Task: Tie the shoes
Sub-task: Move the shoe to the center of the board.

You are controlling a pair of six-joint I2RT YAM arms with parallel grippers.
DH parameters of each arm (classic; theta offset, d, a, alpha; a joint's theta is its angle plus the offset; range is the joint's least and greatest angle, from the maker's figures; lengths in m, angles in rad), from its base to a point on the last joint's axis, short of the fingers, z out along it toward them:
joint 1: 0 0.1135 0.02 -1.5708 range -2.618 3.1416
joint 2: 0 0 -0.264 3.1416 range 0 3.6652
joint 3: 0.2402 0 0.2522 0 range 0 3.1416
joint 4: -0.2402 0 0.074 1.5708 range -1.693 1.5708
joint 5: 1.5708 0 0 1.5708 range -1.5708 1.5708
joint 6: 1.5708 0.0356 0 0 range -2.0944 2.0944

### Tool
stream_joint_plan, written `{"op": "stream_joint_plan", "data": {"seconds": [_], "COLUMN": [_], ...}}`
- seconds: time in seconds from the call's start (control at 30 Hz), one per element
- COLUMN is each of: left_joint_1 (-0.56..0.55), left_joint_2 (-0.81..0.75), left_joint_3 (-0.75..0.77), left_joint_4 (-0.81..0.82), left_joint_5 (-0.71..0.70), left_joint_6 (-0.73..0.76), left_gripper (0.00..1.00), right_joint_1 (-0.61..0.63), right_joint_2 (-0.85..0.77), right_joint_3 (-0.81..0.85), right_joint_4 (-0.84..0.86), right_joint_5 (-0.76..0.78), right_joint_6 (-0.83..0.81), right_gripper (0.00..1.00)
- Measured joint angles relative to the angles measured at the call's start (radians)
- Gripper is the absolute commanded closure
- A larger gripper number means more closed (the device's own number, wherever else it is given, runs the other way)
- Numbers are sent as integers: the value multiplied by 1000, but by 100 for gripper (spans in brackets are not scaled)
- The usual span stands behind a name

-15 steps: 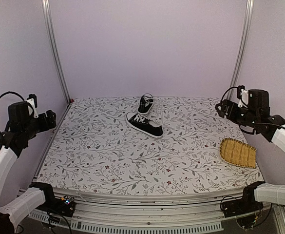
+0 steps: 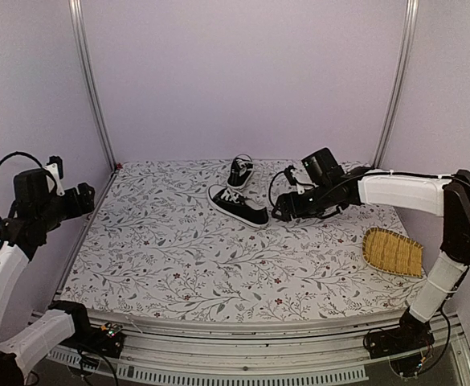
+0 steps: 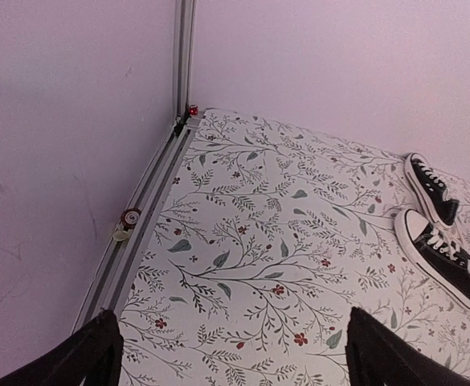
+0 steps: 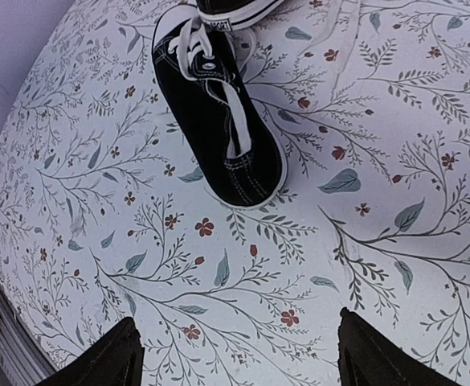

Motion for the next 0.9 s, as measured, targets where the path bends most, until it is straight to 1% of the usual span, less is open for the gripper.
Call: {"op": "stream_joint_plan", "data": {"seconds": [0.07,0.27,0.4,0.53,0.57,0.6,0.63,0.7,0.73,0.8,0.9], "left_joint_1": [0,0,0,0,0,0,0,0,0,0,0], "left_joint_2": [-1,-1,-1,-1,-1,-1,-1,0,2,6,13], "left_joint_3": [0,-2,-2,-3,-3,-3,-4,-4,-4,-4,-4], "left_joint_4": [0,0,1,1,1,2,2,3,3,4,4], "left_joint_5": [3,8,9,10,10,12,13,15,16,19,23], "left_joint_6": [0,0,0,1,1,1,1,2,3,5,7], "left_gripper": [3,3,3,3,3,3,4,3,3,3,3], "right_joint_1": [1,2,2,2,2,2,2,2,3,5,10], "right_joint_2": [63,254,351,450,473,491,509,542,555,563,554], "right_joint_3": [46,227,321,429,454,471,487,512,517,519,513], "right_joint_4": [-11,-38,-76,-102,-106,-109,-111,-116,-118,-116,-114], "right_joint_5": [-26,-78,-84,-72,-69,-65,-63,-58,-53,-47,-41], "right_joint_6": [-18,-72,-93,-100,-100,-100,-101,-98,-95,-89,-81], "right_gripper": [23,28,34,42,48,56,66,83,89,96,97]}}
